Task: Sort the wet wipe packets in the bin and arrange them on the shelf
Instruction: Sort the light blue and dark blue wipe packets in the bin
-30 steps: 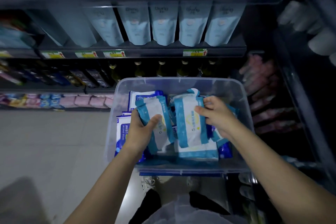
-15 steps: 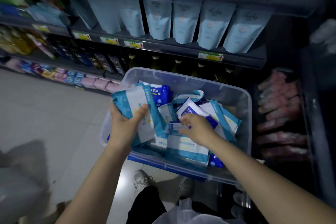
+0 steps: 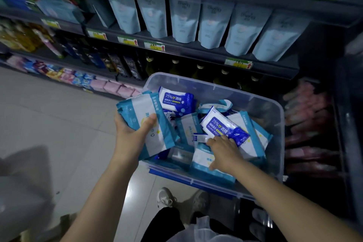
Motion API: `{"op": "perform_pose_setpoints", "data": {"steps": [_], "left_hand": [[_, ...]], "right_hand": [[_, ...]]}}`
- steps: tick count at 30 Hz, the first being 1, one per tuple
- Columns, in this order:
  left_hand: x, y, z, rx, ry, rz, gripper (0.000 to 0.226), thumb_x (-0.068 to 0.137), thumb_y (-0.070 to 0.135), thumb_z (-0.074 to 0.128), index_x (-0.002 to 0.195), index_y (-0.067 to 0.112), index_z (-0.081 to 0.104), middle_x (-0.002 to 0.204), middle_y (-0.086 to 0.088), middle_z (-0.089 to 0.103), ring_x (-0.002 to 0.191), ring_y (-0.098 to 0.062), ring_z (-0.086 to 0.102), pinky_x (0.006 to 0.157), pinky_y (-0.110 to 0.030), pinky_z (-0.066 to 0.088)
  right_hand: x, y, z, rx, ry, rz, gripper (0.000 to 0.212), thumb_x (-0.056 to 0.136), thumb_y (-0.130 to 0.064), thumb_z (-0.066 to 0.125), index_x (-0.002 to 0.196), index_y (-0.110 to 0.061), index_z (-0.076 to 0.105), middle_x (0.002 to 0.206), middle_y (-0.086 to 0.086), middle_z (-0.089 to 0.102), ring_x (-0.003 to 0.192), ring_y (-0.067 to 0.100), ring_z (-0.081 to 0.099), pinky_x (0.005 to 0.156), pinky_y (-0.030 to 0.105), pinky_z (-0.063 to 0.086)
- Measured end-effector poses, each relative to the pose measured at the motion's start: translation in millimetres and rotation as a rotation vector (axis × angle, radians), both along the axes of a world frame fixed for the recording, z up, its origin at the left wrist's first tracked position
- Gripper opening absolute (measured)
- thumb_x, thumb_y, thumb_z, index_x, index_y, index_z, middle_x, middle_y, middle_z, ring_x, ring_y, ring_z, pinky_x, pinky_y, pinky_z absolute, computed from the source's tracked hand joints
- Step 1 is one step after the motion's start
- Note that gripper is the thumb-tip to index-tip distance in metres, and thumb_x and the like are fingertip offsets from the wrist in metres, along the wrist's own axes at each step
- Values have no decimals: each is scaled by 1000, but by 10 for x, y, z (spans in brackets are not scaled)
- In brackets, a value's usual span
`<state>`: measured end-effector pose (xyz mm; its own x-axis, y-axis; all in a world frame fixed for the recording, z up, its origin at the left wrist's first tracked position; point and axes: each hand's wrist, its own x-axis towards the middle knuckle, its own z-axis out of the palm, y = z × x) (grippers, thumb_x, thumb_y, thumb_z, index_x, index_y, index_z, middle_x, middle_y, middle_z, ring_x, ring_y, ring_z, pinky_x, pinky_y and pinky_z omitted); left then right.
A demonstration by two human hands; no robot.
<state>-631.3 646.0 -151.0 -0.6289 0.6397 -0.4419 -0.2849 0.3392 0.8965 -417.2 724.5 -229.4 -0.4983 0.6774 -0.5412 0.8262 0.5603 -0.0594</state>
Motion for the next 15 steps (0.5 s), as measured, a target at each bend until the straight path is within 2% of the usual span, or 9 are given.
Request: {"op": "perform_pose_setpoints", "data": {"steps": [2, 4, 6, 7, 10, 12, 15], "left_hand": [[-54, 23, 10, 5, 1, -20, 56, 80, 26, 73, 123, 25, 37, 108, 5, 63, 90, -18, 68, 67, -35, 56], [-86, 51, 10, 14, -2, -45, 58, 81, 24, 72, 125, 23, 35, 106, 6, 62, 87, -15, 67, 65, -31, 55], [-82, 86, -4, 20, -3, -83, 57, 82, 22, 71, 126, 21, 34, 105, 7, 61, 88, -14, 66, 66, -30, 54], [-70, 108, -21, 20, 4, -108, 57, 83, 22, 70, 126, 21, 33, 106, 8, 60, 90, -13, 65, 67, -29, 54], [-3, 171, -78, 7, 34, -149, 57, 88, 28, 63, 134, 20, 31, 115, 3, 60, 91, -11, 64, 70, -29, 53], [52, 203, -90, -9, 11, -151, 60, 91, 38, 56, 140, 21, 26, 120, -1, 58, 91, -14, 64, 71, -33, 54], [162, 224, -51, -43, -15, -229, 67, 88, 53, 47, 145, 36, 16, 132, -3, 49, 115, -27, 55, 93, -51, 49]], "right_hand": [[24, 54, 27, -38, 33, -67, 58, 80, -41, 69, 129, -18, 49, 126, 6, 47, 122, 25, 39, 100, 36, 33], [22, 112, 109, -115, 198, -245, 38, 83, -36, 68, 113, -16, 56, 114, 6, 49, 113, 25, 46, 91, 31, 38], [-15, 184, 255, -208, 443, -524, 22, 85, -27, 67, 95, -14, 52, 100, 3, 54, 95, 21, 55, 75, 29, 41], [-44, 226, 345, -253, 588, -676, 18, 87, -23, 66, 94, -14, 53, 98, 2, 59, 91, 20, 59, 73, 29, 43], [-145, 306, 684, -429, 1049, -1032, 13, 89, -14, 62, 101, -15, 60, 105, 7, 68, 96, 21, 66, 85, 38, 53], [-251, 291, 899, -521, 1229, -1086, 15, 89, -11, 61, 104, -11, 61, 104, 10, 69, 94, 23, 66, 85, 40, 54], [-464, 171, 1069, -478, 1217, -985, 10, 85, -13, 66, 93, -18, 62, 99, 6, 70, 91, 21, 68, 84, 41, 55]]}}
